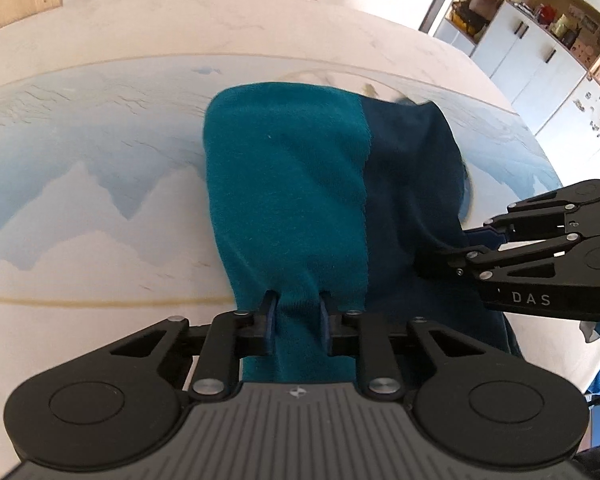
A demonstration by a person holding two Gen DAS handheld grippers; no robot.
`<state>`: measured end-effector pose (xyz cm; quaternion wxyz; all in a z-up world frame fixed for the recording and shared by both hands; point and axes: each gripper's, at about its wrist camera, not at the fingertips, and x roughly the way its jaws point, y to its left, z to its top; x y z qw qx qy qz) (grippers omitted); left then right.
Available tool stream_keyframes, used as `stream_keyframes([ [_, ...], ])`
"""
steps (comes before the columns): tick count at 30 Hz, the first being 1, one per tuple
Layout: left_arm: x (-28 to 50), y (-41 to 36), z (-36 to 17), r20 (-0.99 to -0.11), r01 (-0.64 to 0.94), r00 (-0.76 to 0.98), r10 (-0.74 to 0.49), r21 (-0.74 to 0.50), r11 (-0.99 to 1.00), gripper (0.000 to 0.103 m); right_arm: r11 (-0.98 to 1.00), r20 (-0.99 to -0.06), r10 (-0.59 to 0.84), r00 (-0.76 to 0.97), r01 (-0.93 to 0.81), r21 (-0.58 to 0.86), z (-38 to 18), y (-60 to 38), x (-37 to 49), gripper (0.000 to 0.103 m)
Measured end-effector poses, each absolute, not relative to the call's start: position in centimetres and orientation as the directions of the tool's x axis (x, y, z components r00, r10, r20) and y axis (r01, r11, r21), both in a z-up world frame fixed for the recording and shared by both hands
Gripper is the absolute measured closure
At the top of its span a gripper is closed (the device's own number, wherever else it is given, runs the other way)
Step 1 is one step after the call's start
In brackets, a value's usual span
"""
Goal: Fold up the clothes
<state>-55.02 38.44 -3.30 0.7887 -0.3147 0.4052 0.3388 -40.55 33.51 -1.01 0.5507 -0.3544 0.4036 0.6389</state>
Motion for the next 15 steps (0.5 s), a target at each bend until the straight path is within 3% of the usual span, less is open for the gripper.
stream_keyframes([
  [15, -72.6, 51.9, -2.5, -0.819, -0.878, 0.390, 0.420, -0.194, 0.438, 0.087, -0.208, -0.892, 0.413, -0.184, -0.973, 0.105, -0.7, 50.8, -55.1, 0.000],
])
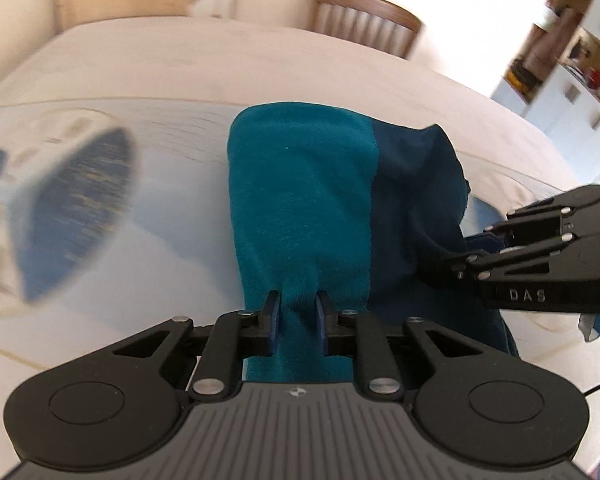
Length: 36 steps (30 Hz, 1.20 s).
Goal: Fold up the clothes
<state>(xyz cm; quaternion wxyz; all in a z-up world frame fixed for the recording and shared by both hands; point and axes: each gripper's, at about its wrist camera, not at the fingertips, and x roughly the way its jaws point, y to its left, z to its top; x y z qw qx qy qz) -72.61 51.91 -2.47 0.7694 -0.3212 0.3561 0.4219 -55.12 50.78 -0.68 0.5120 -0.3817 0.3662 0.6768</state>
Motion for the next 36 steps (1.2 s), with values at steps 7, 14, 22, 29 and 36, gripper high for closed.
stream_keyframes([
  [7, -81.0, 59.6, -2.1, -0.817, -0.922, 0.318, 0.480, -0.148, 0.358, 0.087, -0.309, -0.879, 0.404, -0.254, -0.942, 0.130, -1.0, 60.3, -62.9, 0.000],
  [14, -86.6, 65.5, -1.9, -0.817, -0.953, 0.247, 0.522, -0.107, 0.283, 0.087, -0.377, -0.866, 0.403, -0.296, -0.916, 0.137, -1.2, 68.1, -68.9, 0.000],
  [22, -88.5, 68.4, -3.0, -0.827, -0.958, 0.228, 0.513, -0.096, 0.271, 0.087, -0.406, -0.864, 0.376, -0.336, -0.897, 0.172, -1.4, 72.8, -70.6, 0.000],
  [29, -88.5, 67.6, -2.7, -0.823, -0.954, 0.229, 0.519, -0.084, 0.288, 0.078, -0.430, -0.863, 0.348, -0.367, -0.880, 0.201, -2.1, 71.9, -67.9, 0.000],
  [36, -88.2, 64.8, -0.2, -0.760, -0.903, 0.324, 0.563, -0.070, 0.424, 0.023, -0.532, -0.878, 0.337, -0.340, -0.838, 0.120, 0.5, 70.4, -66.5, 0.000],
])
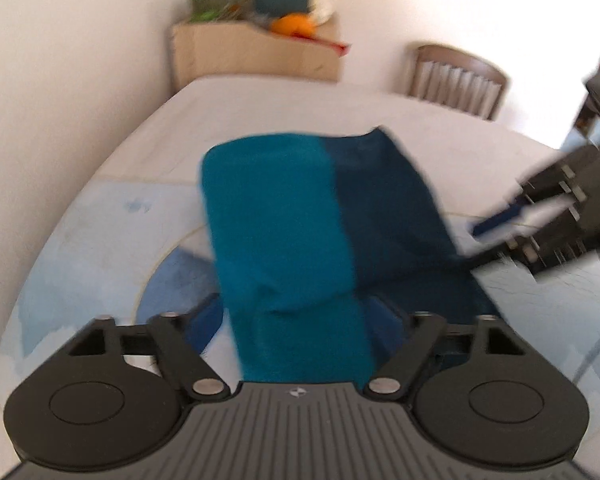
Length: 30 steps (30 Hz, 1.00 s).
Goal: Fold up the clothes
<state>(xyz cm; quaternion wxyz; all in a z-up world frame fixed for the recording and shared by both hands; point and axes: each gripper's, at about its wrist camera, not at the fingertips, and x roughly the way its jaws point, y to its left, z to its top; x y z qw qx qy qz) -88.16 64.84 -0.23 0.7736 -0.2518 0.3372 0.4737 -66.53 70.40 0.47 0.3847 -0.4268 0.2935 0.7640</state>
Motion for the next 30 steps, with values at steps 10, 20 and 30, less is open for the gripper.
stream_keyframes([
  [10, -86.9, 63.9, -3.1, -0.807, -0.889, 0.338, 0.484, -0.105, 0.446, 0.023, -0.547, -0.852, 0.395, -0.342, -0.833, 0.081, -0.4, 71.3, -71.5, 0.000],
  [20, -87.3, 63.4, -4.9, -0.817, -0.908, 0.306, 0.490, -0.096, 0.407, 0.023, -0.510, -0.874, 0.402, -0.274, -0.860, 0.036, -2.6, 69.6, -70.5, 0.000],
  [30, -86.4, 62.9, -4.0, -0.830, -0.928, 0.247, 0.499, -0.054, 0.369, 0.023, -0.467, -0.874, 0.431, -0.222, -0.884, -0.006, -2.4, 63.2, -69.6, 0.000],
])
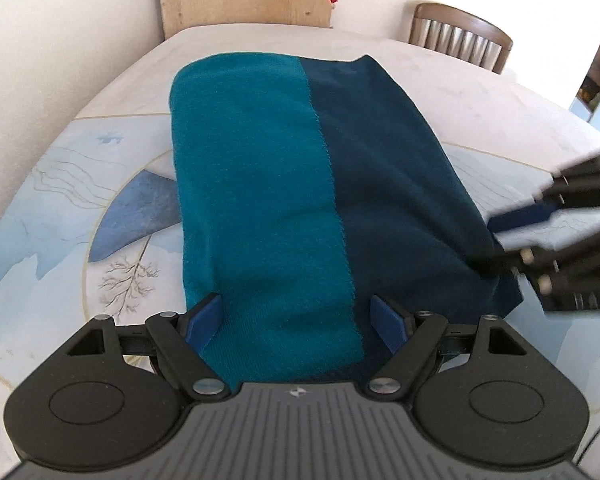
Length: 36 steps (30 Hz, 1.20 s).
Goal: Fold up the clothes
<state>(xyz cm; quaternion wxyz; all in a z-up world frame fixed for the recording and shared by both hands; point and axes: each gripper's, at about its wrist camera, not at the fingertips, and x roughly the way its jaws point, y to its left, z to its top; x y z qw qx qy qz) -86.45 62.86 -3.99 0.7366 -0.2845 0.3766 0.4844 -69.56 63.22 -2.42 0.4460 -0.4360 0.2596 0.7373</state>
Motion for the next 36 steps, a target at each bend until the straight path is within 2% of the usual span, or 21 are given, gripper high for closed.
stream_keyframes([
  [5, -85.9, 60.5, -1.9, -0.815, -0.941, 0.210, 0.539, -0.020, 0.337, 0.023, -0.473, -0.905, 0.381, -0.189, -0.881, -0.015, -2.6, 60.6, -68.6, 0.000],
  [14, -84.6, 56.2, 3.0, -0.767, -0.957, 0.208, 0.606, -0.033, 0.287, 0.021, -0.405, -0.811, 0.524, -0.261, -0.914, 0.032, 4.3, 55.8, -65.4, 0.000],
  [21, -83.6, 53.3, 5.1, -0.773, -0.967, 0.151, 0.616, 0.012, 0.253, 0.021, -0.335, -0.775, 0.558, -0.296, -0.935, 0.115, 7.4, 52.5, -63.4, 0.000],
  [27, -83.6, 51.3, 5.4, -0.780, -0.976, 0.118, 0.615, 0.022, 0.216, 0.016, -0.288, -0.764, 0.585, -0.273, -0.950, 0.119, 7.9, 50.3, -62.8, 0.000],
  [29, -83.3, 51.0, 5.2, -0.796, -0.977, 0.098, 0.597, 0.037, 0.209, 0.014, -0.245, -0.761, 0.585, -0.279, -0.956, 0.162, 7.9, 49.8, -62.3, 0.000],
  [32, -83.1, 50.3, 5.0, -0.802, -0.977, 0.101, 0.589, 0.033, 0.213, 0.003, -0.191, -0.761, 0.585, -0.281, -0.959, 0.208, 8.0, 49.2, -61.7, 0.000],
  [36, -83.0, 49.6, 5.0, -0.797, -0.978, 0.120, 0.592, 0.008, 0.208, 0.003, -0.169, -0.758, 0.611, -0.228, -0.973, 0.156, 8.0, 48.4, -61.7, 0.000],
])
